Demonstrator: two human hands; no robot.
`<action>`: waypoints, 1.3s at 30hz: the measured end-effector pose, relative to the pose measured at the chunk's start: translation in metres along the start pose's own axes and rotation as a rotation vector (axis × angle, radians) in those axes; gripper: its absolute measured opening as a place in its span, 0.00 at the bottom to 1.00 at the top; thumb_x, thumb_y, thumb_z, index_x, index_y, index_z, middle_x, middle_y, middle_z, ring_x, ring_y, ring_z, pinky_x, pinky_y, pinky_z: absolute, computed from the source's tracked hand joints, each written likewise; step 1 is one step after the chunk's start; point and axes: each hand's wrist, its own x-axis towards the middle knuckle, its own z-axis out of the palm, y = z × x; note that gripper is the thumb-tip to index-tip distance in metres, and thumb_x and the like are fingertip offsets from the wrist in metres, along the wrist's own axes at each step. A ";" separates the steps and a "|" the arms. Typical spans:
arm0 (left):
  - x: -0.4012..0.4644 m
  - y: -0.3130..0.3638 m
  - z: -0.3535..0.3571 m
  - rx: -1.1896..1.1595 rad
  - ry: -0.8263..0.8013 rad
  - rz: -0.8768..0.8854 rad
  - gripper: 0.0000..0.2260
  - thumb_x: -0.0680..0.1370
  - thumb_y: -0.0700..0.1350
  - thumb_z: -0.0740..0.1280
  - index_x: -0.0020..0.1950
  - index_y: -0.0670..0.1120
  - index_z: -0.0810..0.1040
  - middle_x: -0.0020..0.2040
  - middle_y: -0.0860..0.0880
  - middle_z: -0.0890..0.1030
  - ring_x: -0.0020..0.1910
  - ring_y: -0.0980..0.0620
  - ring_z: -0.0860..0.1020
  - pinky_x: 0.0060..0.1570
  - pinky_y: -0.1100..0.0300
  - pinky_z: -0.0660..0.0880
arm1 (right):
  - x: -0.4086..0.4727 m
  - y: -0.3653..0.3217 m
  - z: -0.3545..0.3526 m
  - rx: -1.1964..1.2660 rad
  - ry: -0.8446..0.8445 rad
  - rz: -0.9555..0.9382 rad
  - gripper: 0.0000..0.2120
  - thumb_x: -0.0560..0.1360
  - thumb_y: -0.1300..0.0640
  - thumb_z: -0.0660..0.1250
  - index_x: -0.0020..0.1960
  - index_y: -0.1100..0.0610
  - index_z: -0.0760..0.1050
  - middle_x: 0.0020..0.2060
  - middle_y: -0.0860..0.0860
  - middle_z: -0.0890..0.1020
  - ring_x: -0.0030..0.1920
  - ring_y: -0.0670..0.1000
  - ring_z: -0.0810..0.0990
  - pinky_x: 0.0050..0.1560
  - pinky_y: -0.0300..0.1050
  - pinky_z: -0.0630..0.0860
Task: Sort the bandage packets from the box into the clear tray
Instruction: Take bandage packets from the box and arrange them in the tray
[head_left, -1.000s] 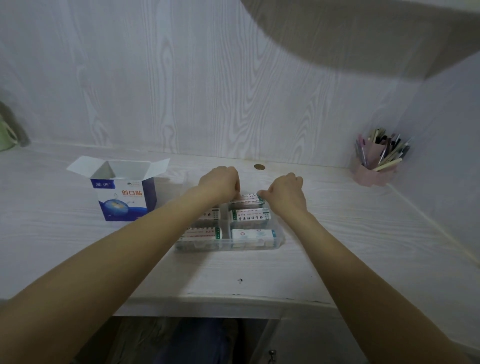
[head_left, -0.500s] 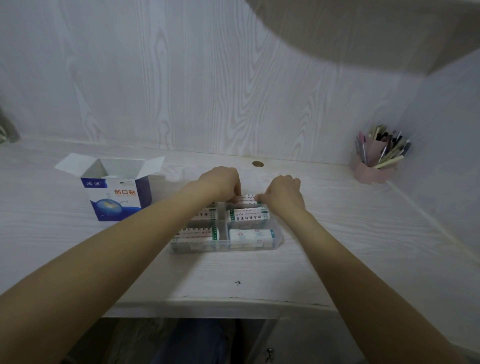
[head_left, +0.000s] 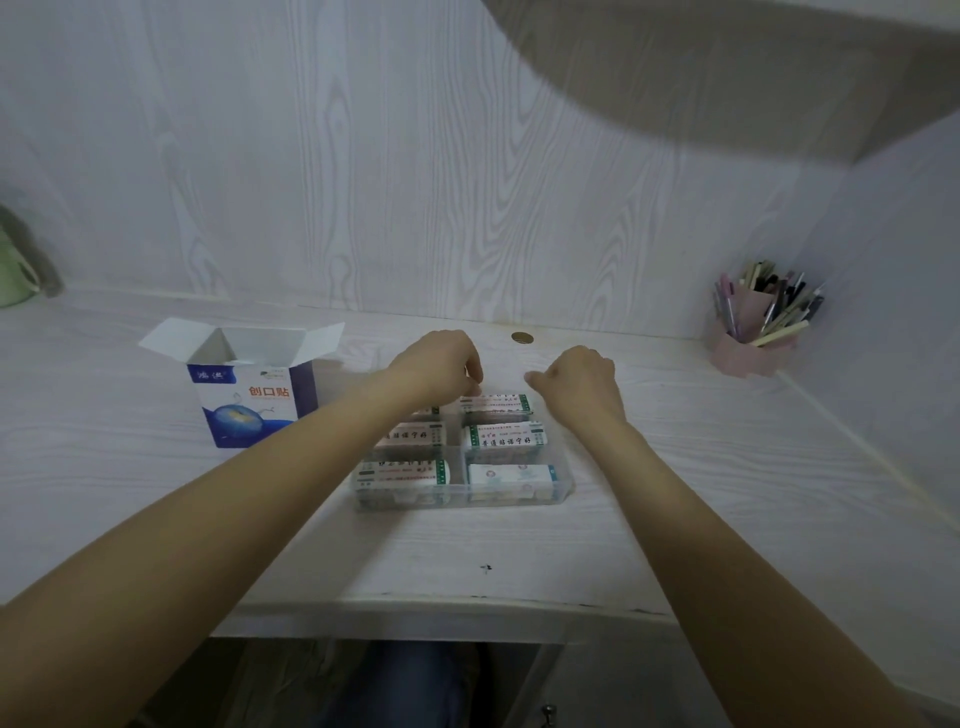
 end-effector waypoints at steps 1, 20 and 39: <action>-0.006 0.000 -0.003 -0.005 0.036 0.012 0.11 0.77 0.43 0.68 0.59 0.43 0.80 0.56 0.45 0.79 0.55 0.48 0.76 0.55 0.57 0.72 | -0.003 -0.005 -0.002 0.007 0.022 -0.042 0.17 0.76 0.51 0.65 0.33 0.60 0.73 0.41 0.57 0.77 0.53 0.57 0.72 0.44 0.47 0.69; -0.099 -0.152 -0.083 0.136 0.060 -0.152 0.45 0.69 0.52 0.76 0.77 0.45 0.53 0.76 0.46 0.58 0.74 0.46 0.56 0.70 0.53 0.58 | -0.044 -0.156 0.057 0.172 -0.228 -0.512 0.17 0.81 0.52 0.57 0.66 0.57 0.74 0.65 0.51 0.76 0.65 0.49 0.72 0.58 0.36 0.63; -0.162 -0.173 -0.053 0.033 0.422 0.229 0.35 0.65 0.47 0.78 0.68 0.45 0.69 0.61 0.49 0.71 0.59 0.51 0.66 0.56 0.66 0.62 | -0.102 -0.177 0.061 -0.305 0.054 -0.828 0.15 0.76 0.52 0.64 0.62 0.48 0.77 0.50 0.50 0.81 0.52 0.53 0.75 0.50 0.42 0.62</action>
